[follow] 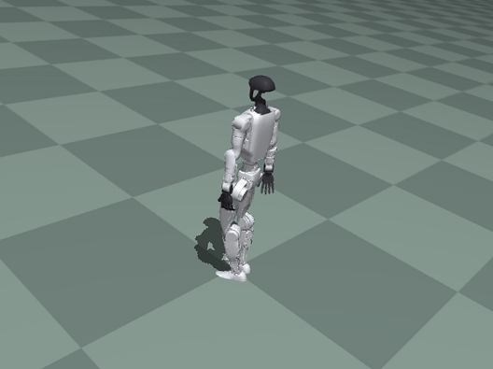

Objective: In place motions

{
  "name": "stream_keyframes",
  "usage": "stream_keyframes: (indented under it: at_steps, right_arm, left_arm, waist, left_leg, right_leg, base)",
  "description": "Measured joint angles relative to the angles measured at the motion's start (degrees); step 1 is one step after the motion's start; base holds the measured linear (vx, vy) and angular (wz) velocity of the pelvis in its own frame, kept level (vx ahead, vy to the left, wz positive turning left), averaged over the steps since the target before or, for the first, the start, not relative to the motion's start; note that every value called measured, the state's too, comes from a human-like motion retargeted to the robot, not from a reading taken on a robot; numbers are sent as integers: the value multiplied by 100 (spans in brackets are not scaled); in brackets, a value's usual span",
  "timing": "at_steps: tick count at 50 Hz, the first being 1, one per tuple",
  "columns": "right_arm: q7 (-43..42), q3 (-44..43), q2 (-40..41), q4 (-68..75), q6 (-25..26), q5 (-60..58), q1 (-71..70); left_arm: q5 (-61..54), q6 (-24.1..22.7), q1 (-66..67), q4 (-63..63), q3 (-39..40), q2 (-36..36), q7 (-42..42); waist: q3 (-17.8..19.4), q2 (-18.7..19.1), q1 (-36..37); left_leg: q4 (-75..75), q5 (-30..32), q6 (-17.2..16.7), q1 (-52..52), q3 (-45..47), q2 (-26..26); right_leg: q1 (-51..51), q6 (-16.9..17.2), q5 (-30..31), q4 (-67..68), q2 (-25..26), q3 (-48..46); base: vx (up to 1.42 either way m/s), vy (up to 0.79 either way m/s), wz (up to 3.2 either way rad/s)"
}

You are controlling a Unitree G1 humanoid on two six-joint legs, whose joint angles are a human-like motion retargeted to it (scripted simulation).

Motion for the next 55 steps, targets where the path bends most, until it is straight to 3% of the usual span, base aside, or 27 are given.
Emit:
stream_keyframes:
  at_steps: [5,10,19,24,33,40,46,49,50,52,55]
  right_arm:
    - [-15,-103,-99,132,63,55,68]
    - [-88,-104,-174,200,98,8,102]
    - [-68,-114,-255,147,84,64,100]
    - [-35,-39,-241,62,54,46,60]
    - [43,18,-174,-168,-29,17,-46]
    - [64,33,-134,-271,-62,33,-115]
    - [33,-3,-130,-200,-63,31,-90]
    - [-21,32,-132,-155,-44,16,48]
    - [-29,32,-123,-137,-33,11,77]
    - [8,-9,-101,-22,0,8,-22]
    - [13,-8,-91,7,8,21,16]
  left_arm:
    - [-41,-8,48,-33,43,-7,26]
    - [-167,-29,196,-25,277,-105,39]
    - [-375,-50,292,-47,456,-191,-2]
    - [-503,-62,288,-94,622,-203,44]
    - [-501,-56,265,-70,721,-83,62]
    - [-492,-51,261,-48,762,28,81]
    - [-492,-57,231,-47,753,59,175]
    - [-506,-104,361,-108,762,-19,245]
    - [-514,-116,396,-125,764,-26,269]
    - [-543,-93,331,-64,776,13,271]
    - [-564,-90,338,-28,740,-18,273]
  waist:
    - [46,-263,50]
    - [129,-276,36]
    - [556,-33,-358]
    - [707,-336,364]
    - [728,-530,437]
    - [566,-510,179]
    - [264,-586,95]
    - [-3,-601,80]
    - [-74,-548,53]
    - [-112,-332,-36]
    - [-230,-48,-278]
  left_leg:
    - [1373,292,238,-566,202,24]
    - [1323,391,443,-990,142,2]
    - [-258,621,23,-1759,-1393,-575]
    - [-852,558,-23,-2429,-953,-501]
    - [-1392,477,-154,-3051,-389,-468]
    - [-555,727,-238,-2615,-557,-286]
    - [781,1015,48,-1658,-865,-440]
    - [641,1157,144,-910,-907,-554]
    - [502,1124,140,-663,-918,-555]
    - [172,377,118,-334,-839,-447]
    - [-686,205,212,21,-1054,-336]
  right_leg:
    - [64,-116,41,23,-287,116]
    - [116,-354,43,58,-202,324]
    - [550,-525,-33,-99,281,-309]
    - [688,-614,-9,-41,167,316]
    - [737,-649,-5,-121,97,241]
    - [601,-585,-24,-202,71,24]
    - [352,-500,-62,-167,-202,-6]
    - [242,-429,-29,-237,-337,36]
    - [193,-413,-34,-239,-310,25]
    - [100,-388,-76,-193,-128,-60]
    - [48,-279,-84,-228,16,-297]
  base:
    - [2,8,10]
    - [1,2,3]
    - [-2,1,55]
    - [-2,-2,-101]
    - [-1,-2,5]
    - [-3,-2,37]
    - [-1,1,16]
    - [2,0,-1]
    - [0,0,0]
    - [5,-5,15]
    - [4,-6,45]
